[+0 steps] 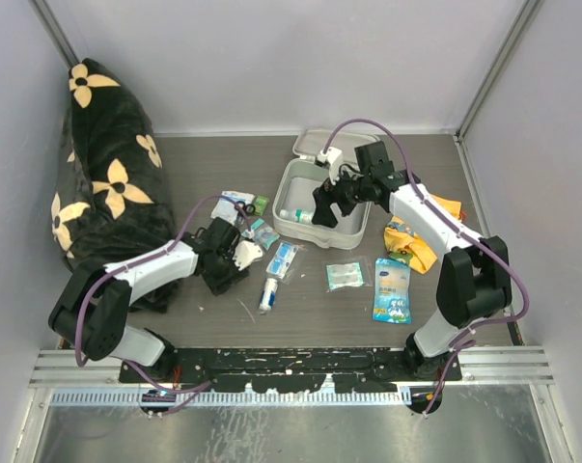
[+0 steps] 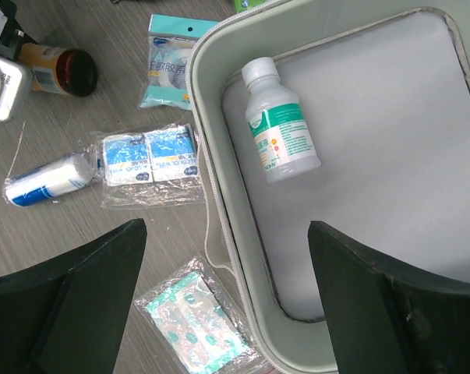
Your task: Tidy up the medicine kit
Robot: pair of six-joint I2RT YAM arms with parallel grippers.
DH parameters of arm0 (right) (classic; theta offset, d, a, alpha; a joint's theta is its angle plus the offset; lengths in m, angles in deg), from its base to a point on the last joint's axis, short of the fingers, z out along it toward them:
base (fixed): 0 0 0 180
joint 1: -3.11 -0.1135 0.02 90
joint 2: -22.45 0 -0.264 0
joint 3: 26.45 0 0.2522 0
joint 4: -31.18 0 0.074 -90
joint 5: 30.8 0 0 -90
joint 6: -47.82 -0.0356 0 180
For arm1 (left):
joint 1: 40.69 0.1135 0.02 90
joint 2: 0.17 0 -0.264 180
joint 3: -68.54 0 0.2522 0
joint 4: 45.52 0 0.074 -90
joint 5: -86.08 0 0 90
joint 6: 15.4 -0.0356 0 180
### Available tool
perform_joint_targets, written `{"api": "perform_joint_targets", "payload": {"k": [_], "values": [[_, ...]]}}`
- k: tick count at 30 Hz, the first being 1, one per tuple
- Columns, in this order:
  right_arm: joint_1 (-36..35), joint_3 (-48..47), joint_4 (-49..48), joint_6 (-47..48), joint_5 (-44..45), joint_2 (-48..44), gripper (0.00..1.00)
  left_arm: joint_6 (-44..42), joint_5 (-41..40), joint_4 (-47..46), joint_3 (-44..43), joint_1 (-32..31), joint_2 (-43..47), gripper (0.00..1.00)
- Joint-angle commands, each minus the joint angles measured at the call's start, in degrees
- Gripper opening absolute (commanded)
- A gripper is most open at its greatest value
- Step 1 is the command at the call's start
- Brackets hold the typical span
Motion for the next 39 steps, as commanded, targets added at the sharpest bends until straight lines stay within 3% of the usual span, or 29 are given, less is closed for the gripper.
{"api": "perform_joint_targets", "payload": {"k": [1, 11, 16, 22, 30, 39], "values": [[-0.23, 0.61, -3.24, -0.50, -1.47, -3.51, 0.91, -0.15, -1.58, -3.84, 1.09, -0.18, 1.52, 0.45], [-0.27, 7.12, -8.40, -0.45, -9.03, -7.19, 0.91, -1.33, -0.20, -3.09, 1.55, -0.16, 5.78, 0.15], [-0.24, 12.79, -18.38, -8.23, -16.59, -9.53, 0.90, -6.08, 3.68, -0.58, -0.36, -0.15, 11.55, 0.00], [-2.29, 18.60, -30.62, -23.01, -19.68, -11.06, 0.89, -12.92, 12.07, 6.96, -7.13, -0.24, 16.89, 0.00], [-5.96, 16.82, -33.47, -33.89, -20.12, -8.02, 0.98, -21.97, 14.26, 15.50, -14.96, -2.45, 18.45, 0.00], [-10.26, 11.26, -33.96, -44.02, -26.71, -0.64, 1.00, -30.08, 15.25, 16.13, -15.99, -6.05, 20.81, 0.00]]}}
